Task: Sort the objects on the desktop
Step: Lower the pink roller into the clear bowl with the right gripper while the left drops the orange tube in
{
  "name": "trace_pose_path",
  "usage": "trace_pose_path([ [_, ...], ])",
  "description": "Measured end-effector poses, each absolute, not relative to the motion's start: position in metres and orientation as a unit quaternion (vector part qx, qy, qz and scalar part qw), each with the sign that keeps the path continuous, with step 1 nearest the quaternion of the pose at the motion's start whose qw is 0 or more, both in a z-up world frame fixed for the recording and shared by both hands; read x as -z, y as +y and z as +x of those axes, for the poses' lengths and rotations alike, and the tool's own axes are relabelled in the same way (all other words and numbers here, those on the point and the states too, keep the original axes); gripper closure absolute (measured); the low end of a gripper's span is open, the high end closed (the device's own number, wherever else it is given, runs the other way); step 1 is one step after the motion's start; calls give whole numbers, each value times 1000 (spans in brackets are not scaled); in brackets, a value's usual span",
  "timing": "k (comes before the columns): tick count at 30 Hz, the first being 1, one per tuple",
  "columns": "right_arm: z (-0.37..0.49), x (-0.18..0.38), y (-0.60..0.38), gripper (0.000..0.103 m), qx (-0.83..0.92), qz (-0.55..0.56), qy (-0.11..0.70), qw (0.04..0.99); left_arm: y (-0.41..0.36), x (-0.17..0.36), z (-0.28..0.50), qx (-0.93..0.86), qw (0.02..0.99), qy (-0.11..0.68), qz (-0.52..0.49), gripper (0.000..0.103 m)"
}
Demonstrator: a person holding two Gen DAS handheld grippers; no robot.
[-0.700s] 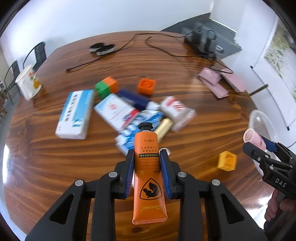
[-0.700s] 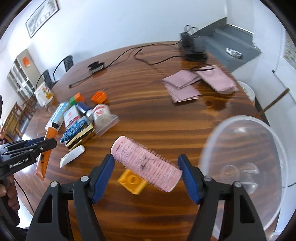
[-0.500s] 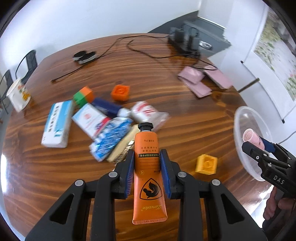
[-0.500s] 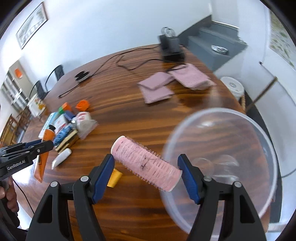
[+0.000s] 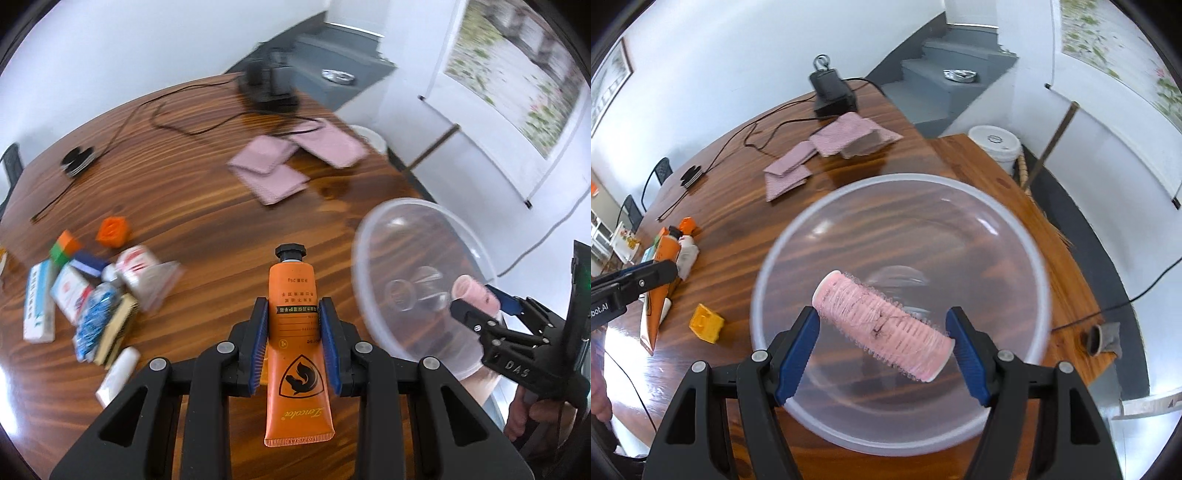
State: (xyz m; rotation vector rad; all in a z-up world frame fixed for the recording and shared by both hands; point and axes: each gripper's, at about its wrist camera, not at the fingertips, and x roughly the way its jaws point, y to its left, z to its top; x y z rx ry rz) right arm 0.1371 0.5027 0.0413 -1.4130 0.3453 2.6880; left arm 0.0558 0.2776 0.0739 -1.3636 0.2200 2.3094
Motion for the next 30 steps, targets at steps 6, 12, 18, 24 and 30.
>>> trace_pose_path([
  [6, 149, -40, 527, 28, -877, -461, 121, 56, 321, -75, 61, -825, 264, 89, -491, 73],
  [12, 155, -42, 545, 28, -879, -457, 122, 61, 355, -77, 65, -821, 289, 100, -482, 73],
  [18, 152, -44, 549, 28, -883, -450, 120, 58, 372, -83, 65, -817, 313, 103, -473, 66],
  [24, 148, -44, 550, 20, -885, -446, 123, 52, 377, -99, 66, -831, 327, 88, -442, 22],
  [30, 147, -44, 549, 20, -886, -441, 132, 53, 367, -94, 61, -835, 301, 81, -454, 22],
])
